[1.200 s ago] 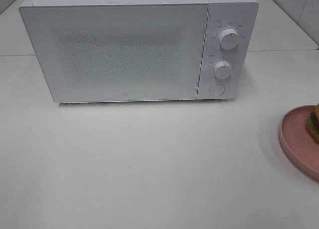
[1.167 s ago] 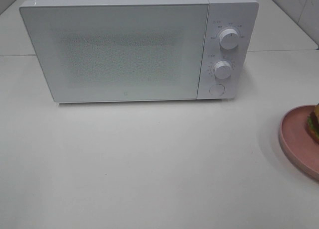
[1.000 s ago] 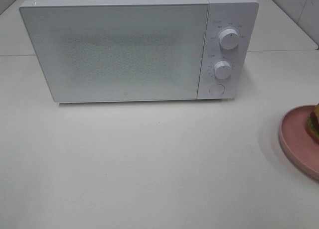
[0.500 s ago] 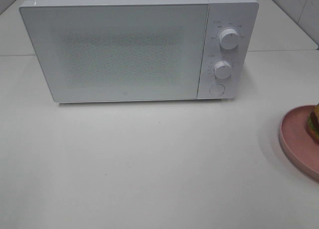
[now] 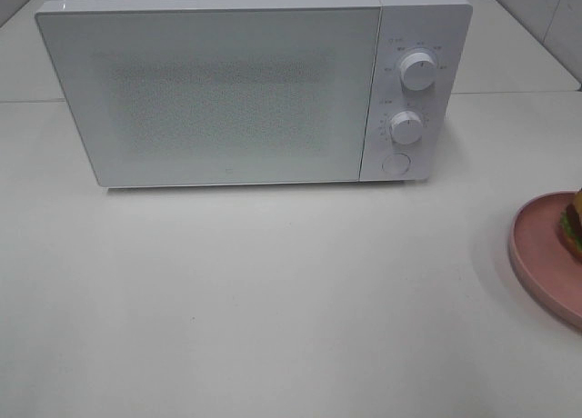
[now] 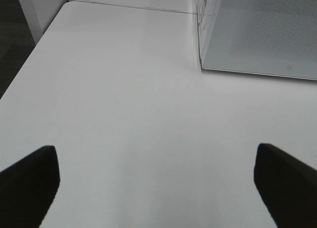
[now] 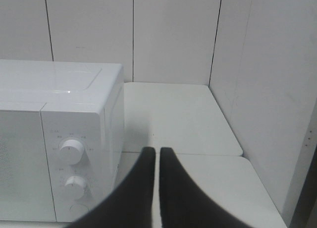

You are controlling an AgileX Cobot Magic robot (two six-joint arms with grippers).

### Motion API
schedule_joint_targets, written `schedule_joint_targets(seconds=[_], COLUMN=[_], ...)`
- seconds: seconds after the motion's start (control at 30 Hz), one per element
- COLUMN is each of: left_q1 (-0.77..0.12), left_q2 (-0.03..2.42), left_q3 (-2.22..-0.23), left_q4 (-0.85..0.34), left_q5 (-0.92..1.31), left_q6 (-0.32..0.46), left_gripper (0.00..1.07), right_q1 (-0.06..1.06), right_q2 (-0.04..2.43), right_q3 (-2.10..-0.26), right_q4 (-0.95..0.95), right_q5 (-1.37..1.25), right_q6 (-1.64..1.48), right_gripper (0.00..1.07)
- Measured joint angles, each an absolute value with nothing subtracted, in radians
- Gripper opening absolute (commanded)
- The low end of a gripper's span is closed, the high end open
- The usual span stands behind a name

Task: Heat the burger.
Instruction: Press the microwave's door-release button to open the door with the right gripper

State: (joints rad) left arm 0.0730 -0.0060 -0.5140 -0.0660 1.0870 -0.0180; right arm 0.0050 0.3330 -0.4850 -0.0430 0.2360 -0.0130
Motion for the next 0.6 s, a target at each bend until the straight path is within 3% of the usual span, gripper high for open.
schedule_joint_targets(seconds=[0.6], left_q1=[0.073], left_q2=[-0.006], left_q3=[-0.514], left_q4=[-0.066], left_q5=[1.087], left_q6=[-0.018], left_gripper=[1.00], right_q1=[0.005], right_q2=[0.866], right_q3=[-0.252], right_q4=[-0.042], right_q5=[-0.510], right_q6=[-0.021], right_gripper=[0.00])
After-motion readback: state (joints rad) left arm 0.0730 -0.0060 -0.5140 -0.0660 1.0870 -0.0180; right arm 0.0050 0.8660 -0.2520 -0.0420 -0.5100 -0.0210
